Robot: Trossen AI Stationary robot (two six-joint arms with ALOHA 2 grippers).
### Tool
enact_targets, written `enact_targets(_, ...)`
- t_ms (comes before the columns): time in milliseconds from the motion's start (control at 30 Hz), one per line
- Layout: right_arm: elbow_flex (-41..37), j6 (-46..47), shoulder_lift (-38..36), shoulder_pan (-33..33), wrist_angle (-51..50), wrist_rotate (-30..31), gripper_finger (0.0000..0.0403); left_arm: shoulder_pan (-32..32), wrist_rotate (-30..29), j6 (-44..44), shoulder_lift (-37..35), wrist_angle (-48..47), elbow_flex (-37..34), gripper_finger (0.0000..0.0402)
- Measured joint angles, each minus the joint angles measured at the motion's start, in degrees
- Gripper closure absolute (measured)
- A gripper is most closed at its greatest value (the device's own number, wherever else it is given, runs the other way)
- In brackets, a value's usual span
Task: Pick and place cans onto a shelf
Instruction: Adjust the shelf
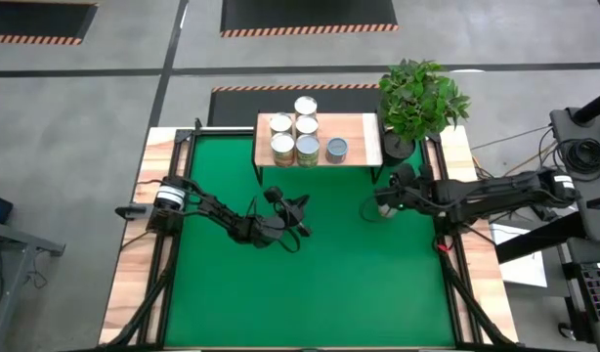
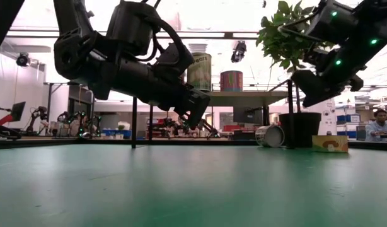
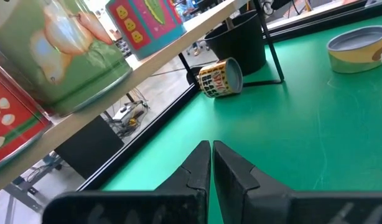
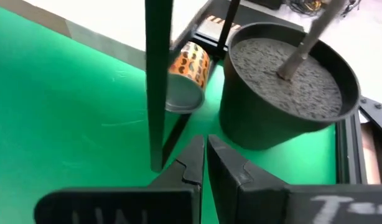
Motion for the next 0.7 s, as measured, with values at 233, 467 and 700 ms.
enact_targets(233,0.0,-6.0,5.0,-2.2,8.2,0.0,0.0394,0.0,0.0,0.0,0.0,0.0,0.0,0.0402)
enact_targets(467,0.0,-10.9,8.7,-2.3,15.2,-0.1,0.0394,0.0,0.0,0.0,0.0,0.0,-0.2,0.0402)
enact_targets(700,0.1,-12.8,11.0,-2.5,17.3,-1.3,0.0394,0.0,0.0,0.0,0.0,0.0,-0.5,0.0402)
